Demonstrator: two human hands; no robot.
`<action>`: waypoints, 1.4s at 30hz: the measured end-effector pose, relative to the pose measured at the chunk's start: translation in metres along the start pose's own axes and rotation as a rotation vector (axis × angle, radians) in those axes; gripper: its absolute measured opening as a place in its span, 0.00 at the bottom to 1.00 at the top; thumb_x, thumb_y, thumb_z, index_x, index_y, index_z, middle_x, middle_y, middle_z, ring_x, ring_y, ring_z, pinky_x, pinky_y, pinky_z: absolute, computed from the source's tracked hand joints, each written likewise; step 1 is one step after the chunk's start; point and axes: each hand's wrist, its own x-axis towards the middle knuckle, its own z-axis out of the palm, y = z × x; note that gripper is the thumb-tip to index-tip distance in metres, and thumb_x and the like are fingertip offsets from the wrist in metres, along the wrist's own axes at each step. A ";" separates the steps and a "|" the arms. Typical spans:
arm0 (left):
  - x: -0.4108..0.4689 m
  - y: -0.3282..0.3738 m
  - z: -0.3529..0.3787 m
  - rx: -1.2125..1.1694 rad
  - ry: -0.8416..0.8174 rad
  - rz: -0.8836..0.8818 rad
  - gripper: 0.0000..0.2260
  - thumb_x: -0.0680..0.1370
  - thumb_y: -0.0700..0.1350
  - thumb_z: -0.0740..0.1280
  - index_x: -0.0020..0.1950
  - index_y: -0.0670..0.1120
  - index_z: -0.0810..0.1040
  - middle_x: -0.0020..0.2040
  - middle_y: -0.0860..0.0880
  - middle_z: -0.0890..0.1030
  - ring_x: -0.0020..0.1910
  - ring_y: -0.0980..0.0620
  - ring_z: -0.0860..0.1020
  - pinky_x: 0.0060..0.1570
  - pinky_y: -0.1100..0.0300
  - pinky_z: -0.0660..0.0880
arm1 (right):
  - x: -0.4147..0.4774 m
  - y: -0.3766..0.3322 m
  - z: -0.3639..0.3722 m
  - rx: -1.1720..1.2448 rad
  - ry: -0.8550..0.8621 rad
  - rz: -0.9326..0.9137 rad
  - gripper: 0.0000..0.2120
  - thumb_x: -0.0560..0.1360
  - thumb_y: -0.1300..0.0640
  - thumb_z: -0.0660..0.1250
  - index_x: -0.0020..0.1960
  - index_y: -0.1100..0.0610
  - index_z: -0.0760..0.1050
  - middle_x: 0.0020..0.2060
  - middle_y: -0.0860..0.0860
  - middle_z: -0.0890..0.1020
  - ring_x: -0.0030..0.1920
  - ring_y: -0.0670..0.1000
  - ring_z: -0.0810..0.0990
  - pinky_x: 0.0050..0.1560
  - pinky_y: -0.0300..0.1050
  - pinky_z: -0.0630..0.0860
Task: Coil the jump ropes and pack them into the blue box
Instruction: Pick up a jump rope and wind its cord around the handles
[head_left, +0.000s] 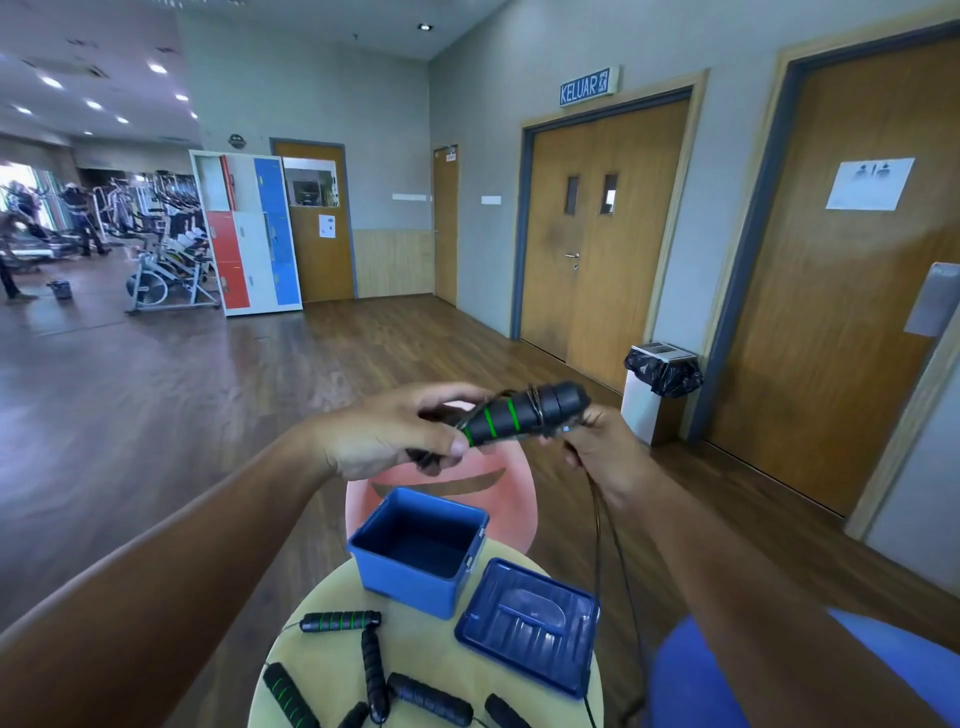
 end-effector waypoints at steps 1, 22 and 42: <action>0.001 -0.001 -0.002 -0.039 0.059 0.021 0.28 0.68 0.45 0.74 0.68 0.47 0.75 0.52 0.40 0.81 0.37 0.52 0.75 0.34 0.63 0.73 | -0.004 0.000 0.006 0.036 0.031 0.039 0.10 0.80 0.63 0.63 0.47 0.62 0.83 0.34 0.55 0.81 0.25 0.43 0.70 0.27 0.36 0.64; 0.023 -0.010 -0.031 1.158 0.499 -0.160 0.33 0.67 0.52 0.81 0.71 0.55 0.75 0.55 0.48 0.76 0.54 0.44 0.78 0.57 0.51 0.76 | -0.004 -0.043 0.001 -0.531 -0.144 -0.188 0.11 0.80 0.54 0.65 0.41 0.56 0.79 0.29 0.44 0.77 0.30 0.41 0.70 0.34 0.38 0.65; -0.016 0.032 0.006 0.109 0.207 0.139 0.21 0.67 0.45 0.77 0.57 0.40 0.80 0.36 0.46 0.78 0.32 0.52 0.76 0.29 0.58 0.78 | -0.008 -0.029 0.005 0.126 -0.100 0.048 0.13 0.80 0.65 0.61 0.40 0.59 0.80 0.28 0.52 0.78 0.23 0.45 0.72 0.23 0.34 0.68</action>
